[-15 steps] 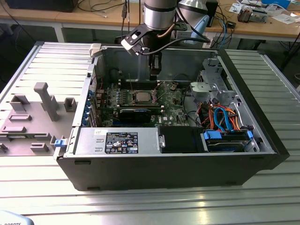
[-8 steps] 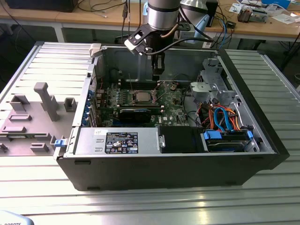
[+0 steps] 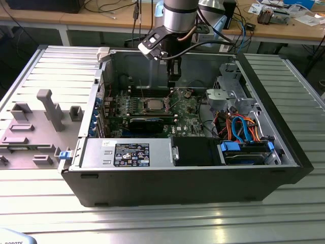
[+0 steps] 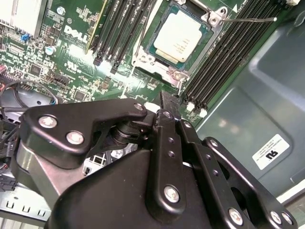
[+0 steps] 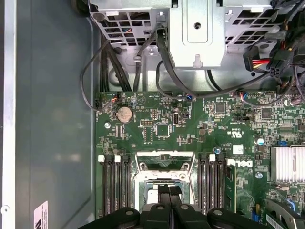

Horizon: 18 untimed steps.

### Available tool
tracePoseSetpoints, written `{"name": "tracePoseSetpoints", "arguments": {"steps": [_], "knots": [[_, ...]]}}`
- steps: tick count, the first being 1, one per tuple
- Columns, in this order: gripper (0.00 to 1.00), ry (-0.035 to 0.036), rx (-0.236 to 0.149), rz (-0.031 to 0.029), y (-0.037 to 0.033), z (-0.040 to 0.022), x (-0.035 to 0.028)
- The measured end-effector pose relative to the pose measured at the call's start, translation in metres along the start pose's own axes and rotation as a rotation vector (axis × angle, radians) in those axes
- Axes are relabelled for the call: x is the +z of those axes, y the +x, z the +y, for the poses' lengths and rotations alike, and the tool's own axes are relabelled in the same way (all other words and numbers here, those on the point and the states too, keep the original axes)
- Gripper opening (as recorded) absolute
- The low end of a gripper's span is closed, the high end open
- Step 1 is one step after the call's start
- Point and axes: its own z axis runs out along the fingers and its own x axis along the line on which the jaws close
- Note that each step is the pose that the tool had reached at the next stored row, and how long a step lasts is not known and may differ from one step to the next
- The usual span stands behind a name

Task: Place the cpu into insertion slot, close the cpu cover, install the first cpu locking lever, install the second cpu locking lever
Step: 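Close the cpu cover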

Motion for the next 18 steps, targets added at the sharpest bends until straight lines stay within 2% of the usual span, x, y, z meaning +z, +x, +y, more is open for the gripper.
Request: {"name": "tracePoseSetpoints", "arguments": {"steps": [18], "knots": [[0.11,0.0000,0.000,0.0000,0.0000,0.0146,0.0001]]}}
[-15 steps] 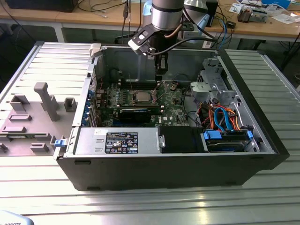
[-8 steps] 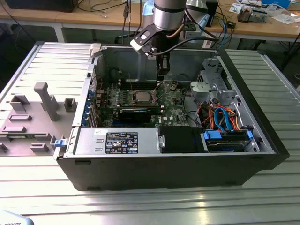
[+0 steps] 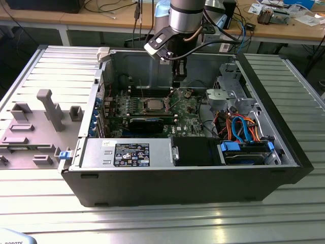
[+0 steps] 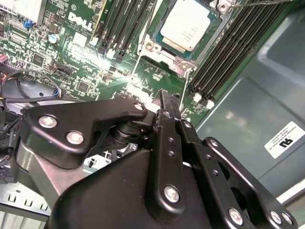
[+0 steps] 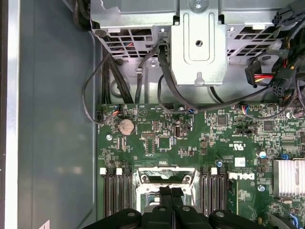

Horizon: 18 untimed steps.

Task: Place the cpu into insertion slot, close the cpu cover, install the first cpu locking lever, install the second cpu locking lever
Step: 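Close the cpu cover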

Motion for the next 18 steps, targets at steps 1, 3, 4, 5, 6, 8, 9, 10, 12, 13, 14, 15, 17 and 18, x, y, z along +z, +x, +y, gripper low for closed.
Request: {"name": "tracePoseSetpoints", "arguments": {"steps": [1,3,4,5,6,8,9,10,12,13,14,15,17,18], "knots": [[0.11,0.0000,0.000,-0.0001,0.0000,0.0015,0.0000],[0.11,0.0000,0.000,0.0000,0.0000,0.0033,0.0000],[0.11,0.0000,0.000,0.0000,0.0000,0.0043,0.0000],[0.11,0.0000,0.000,0.0000,0.0000,0.0054,0.0000],[0.11,0.0001,0.000,-0.0001,0.0000,0.0062,0.0000],[0.11,0.0000,0.000,0.0000,0.0000,0.0078,0.0001],[0.11,0.0001,0.000,0.0000,0.0000,0.0080,0.0001],[0.11,0.0000,0.000,-0.0001,0.0000,0.0080,0.0001],[0.11,0.0000,0.000,0.0000,0.0000,0.0082,0.0001],[0.11,0.0000,0.000,0.0000,0.0000,0.0083,0.0001],[0.11,0.0000,0.000,0.0000,0.0000,0.0083,0.0001],[0.11,0.0001,0.000,0.0000,0.0000,0.0084,0.0001],[0.11,0.0000,0.000,0.0000,0.0000,0.0084,0.0001],[0.11,0.0000,0.000,0.0000,0.0000,0.0084,0.0001]]}}
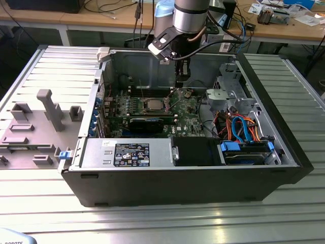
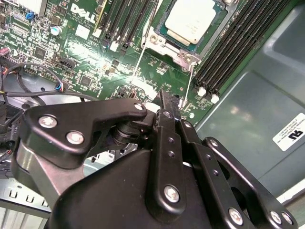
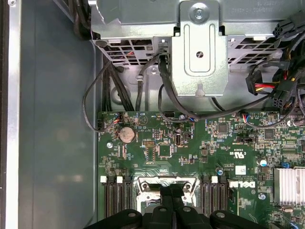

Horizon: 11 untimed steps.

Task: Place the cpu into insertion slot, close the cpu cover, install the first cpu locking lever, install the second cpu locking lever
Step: 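Close the cpu cover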

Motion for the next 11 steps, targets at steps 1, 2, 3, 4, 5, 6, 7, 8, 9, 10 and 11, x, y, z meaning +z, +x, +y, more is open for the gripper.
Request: {"name": "tracePoseSetpoints", "arguments": {"steps": [1,2,3,4,5,6,7,8,9,10,11], "knots": [[0.11,0.0000,0.000,0.0000,0.0000,0.0001,0.0000],[0.11,-0.0001,0.000,0.0000,0.0000,0.0002,0.0000],[0.11,0.0000,0.000,0.0000,0.0000,0.0005,0.0000],[0.11,0.0000,0.000,0.0000,0.0000,0.0011,0.0000],[0.11,0.0000,0.000,0.0000,0.0000,0.0020,0.0000],[0.11,0.0000,0.000,0.0000,0.0000,0.0028,0.0000],[0.11,0.0000,0.000,0.0000,0.0000,0.0039,0.0000],[0.11,0.0000,0.000,0.0000,0.0000,0.0057,0.0001],[0.11,0.0000,0.000,-0.0001,0.0000,0.0072,0.0001],[0.11,0.0000,0.000,0.0000,0.0000,0.0087,0.0001],[0.11,0.0001,0.000,-0.0001,0.0000,0.0106,0.0001]]}}
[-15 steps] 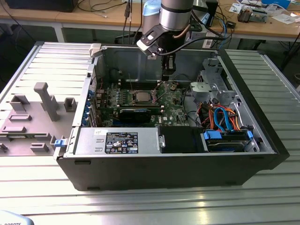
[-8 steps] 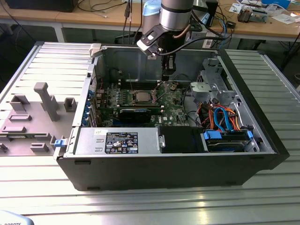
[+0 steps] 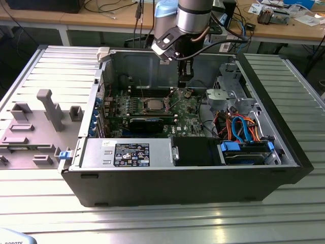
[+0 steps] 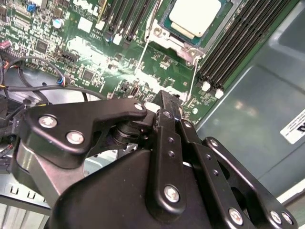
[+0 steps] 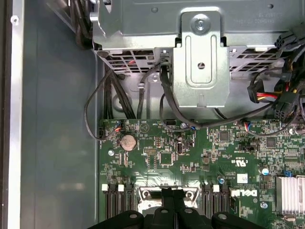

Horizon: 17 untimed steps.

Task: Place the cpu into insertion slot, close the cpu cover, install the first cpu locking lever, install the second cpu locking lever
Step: 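Close the cpu cover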

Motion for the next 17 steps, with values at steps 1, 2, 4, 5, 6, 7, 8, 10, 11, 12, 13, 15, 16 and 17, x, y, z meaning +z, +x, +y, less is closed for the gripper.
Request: {"name": "tracePoseSetpoints", "arguments": {"steps": [1,2,4,5,6,7,8,10,11,12,13,15,16,17], "knots": [[0.11,0.0000,0.000,0.0000,0.0000,0.0011,0.0000],[0.11,0.0000,0.000,0.0000,0.0000,0.0022,0.0000],[0.11,0.0000,0.000,-0.0001,0.0000,0.0041,0.0000],[0.11,0.0000,0.000,-0.0004,0.0000,0.0063,0.0001],[0.11,0.0001,0.000,-0.0005,0.0000,0.0075,0.0001],[0.11,0.0000,0.000,-0.0005,0.0000,0.0081,0.0001],[0.11,0.0000,0.000,-0.0005,0.0000,0.0084,0.0001],[0.11,0.0011,-0.003,-0.0005,0.0000,0.0095,0.0012],[0.11,0.0026,-0.008,-0.0004,0.0000,0.0112,0.0031],[0.11,0.0036,-0.011,-0.0005,0.0000,0.0130,0.0043],[0.11,0.0040,-0.013,-0.0004,0.0000,0.0138,0.0053],[0.11,0.0042,-0.020,-0.0003,-0.0001,0.0148,0.0079],[0.11,0.0043,-0.023,-0.0004,-0.0001,0.0148,0.0086],[0.11,0.0043,-0.026,-0.0004,-0.0001,0.0148,0.0090]]}}
